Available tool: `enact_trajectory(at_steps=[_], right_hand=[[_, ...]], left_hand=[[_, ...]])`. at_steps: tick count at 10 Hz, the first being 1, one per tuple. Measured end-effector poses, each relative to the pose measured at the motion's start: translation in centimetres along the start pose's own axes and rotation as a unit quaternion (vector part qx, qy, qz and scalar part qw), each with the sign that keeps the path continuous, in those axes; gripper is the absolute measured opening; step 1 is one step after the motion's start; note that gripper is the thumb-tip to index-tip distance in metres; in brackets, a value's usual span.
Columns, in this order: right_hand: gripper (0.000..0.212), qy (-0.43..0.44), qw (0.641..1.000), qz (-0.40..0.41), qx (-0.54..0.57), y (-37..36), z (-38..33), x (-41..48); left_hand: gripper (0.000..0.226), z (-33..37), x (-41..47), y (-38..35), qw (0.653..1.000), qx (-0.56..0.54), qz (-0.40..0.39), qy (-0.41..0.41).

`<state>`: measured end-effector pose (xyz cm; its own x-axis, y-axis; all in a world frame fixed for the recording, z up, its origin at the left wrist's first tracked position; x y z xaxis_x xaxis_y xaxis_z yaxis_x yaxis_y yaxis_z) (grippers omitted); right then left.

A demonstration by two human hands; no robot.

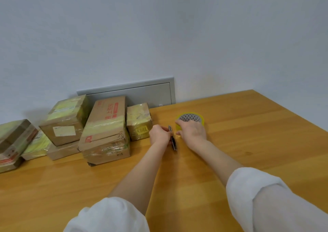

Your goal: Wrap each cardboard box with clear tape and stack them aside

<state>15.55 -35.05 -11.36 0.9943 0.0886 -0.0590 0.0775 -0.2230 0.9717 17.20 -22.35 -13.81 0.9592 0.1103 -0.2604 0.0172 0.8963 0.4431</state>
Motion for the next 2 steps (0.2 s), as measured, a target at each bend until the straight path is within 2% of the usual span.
enact_trajectory(at_steps=[1, 2], right_hand=[[0.046, 0.012, 0.999, -0.012, -0.050, -0.11, -0.57, -0.12], [0.051, 0.015, 0.998, -0.004, -0.055, 0.41, -0.73, -0.94]], left_hand=[[0.019, -0.07, -0.12, -0.25, 1.000, 0.029, 0.003, -0.012], [0.025, 0.00, -0.72, -0.24, 0.999, 0.046, -0.007, -0.013]])
Point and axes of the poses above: each hand's wrist, its own x-axis towards the middle knuckle, its own y-axis out of the back of the hand, z = x × y, the point moved 5 cm from there along x, towards the middle knuckle, and after that the axes turned 13 degrees about -z, right-handed, at the moved point
